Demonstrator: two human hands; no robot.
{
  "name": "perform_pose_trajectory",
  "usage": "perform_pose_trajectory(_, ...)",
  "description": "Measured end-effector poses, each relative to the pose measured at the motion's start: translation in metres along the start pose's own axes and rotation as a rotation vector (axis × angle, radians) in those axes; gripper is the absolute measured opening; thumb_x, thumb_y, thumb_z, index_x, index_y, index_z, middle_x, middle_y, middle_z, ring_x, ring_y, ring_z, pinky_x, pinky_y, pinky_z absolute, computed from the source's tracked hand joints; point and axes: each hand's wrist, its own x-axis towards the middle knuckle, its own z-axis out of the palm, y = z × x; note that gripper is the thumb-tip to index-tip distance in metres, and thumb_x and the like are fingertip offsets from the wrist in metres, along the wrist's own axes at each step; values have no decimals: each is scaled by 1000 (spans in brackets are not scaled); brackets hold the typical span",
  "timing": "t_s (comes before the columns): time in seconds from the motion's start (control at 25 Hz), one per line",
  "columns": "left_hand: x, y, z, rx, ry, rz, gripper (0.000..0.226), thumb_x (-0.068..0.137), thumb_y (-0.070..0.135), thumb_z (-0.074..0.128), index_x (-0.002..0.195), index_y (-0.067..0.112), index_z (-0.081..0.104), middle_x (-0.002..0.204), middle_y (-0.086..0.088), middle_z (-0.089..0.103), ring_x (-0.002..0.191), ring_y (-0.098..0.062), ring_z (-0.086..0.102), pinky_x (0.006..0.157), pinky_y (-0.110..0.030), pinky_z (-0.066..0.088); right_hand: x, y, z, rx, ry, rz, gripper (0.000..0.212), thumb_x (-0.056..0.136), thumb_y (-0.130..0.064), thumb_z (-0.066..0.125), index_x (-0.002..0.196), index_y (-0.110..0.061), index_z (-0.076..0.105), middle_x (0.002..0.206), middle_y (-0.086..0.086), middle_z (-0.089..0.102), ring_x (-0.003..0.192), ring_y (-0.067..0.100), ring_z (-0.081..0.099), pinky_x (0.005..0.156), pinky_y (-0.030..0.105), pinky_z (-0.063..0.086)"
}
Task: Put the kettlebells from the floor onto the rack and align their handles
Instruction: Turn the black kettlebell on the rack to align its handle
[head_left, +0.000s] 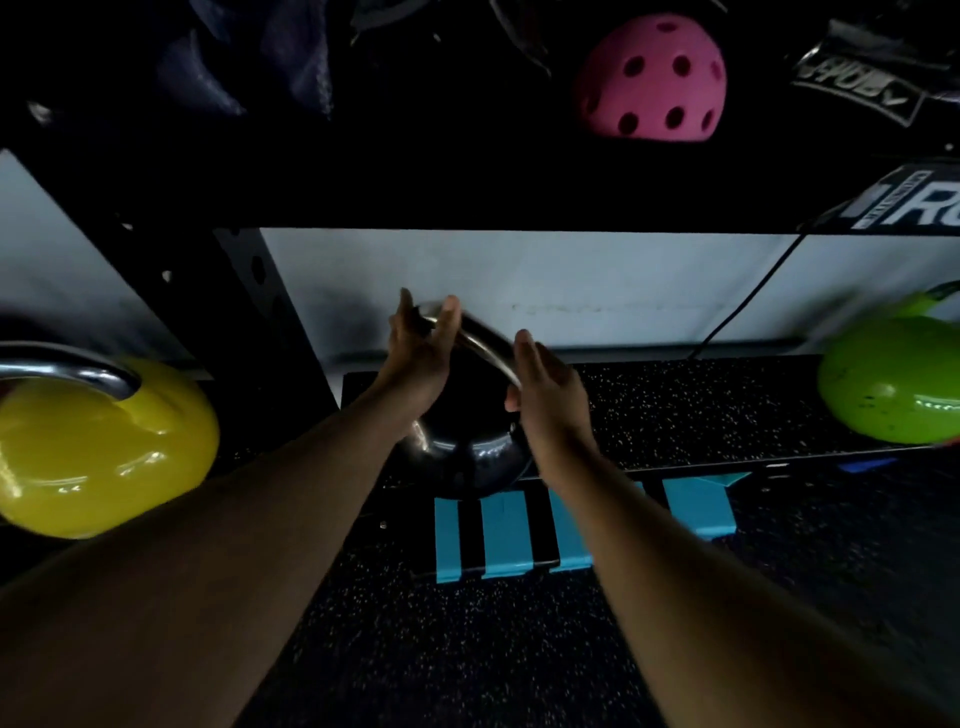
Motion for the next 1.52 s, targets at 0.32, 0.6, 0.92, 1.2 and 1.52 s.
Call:
perform_pose_trajectory(0.32,-4,-4,18,-133,-74,2,75,80,84,20,148,55,6,160,-15,24,139,-43,35,109,-61,34,-16,8,18,289,-149,-23,43,101,-50,36,142,-41,44,129,0,62,84,2,70,57,20,56)
perform_pose_trajectory(0.6,20,0,10,-185,-115,2,62,93,68,26,151,45,22,163,-2,17,147,-27,22,117,-43,23,-6,1,44,354,-129,-7,45,102,-53,27,144,-45,39,129,4,61,93,13,66,65,27,59)
perform_pose_trajectory(0.92,25,-8,2,-179,-115,1,60,93,68,26,149,47,23,162,-4,22,144,-28,29,115,-51,28,-4,0,46,217,-142,-50,48,103,-50,23,149,-41,33,148,1,50,132,17,50,107,41,45)
perform_pose_trajectory(1.2,20,-2,4,-160,-89,5,57,97,62,23,151,42,22,161,-6,24,143,-30,30,111,-45,31,-4,2,43,176,-158,-67,49,101,-57,23,148,-46,32,151,-6,46,137,13,44,112,40,39)
perform_pose_trajectory(1.52,25,-6,3,-158,-73,7,58,94,67,25,148,47,25,160,-3,27,142,-29,33,114,-53,31,-2,0,42,224,-159,-46,47,100,-56,26,145,-46,37,146,-4,52,131,13,51,108,39,44)
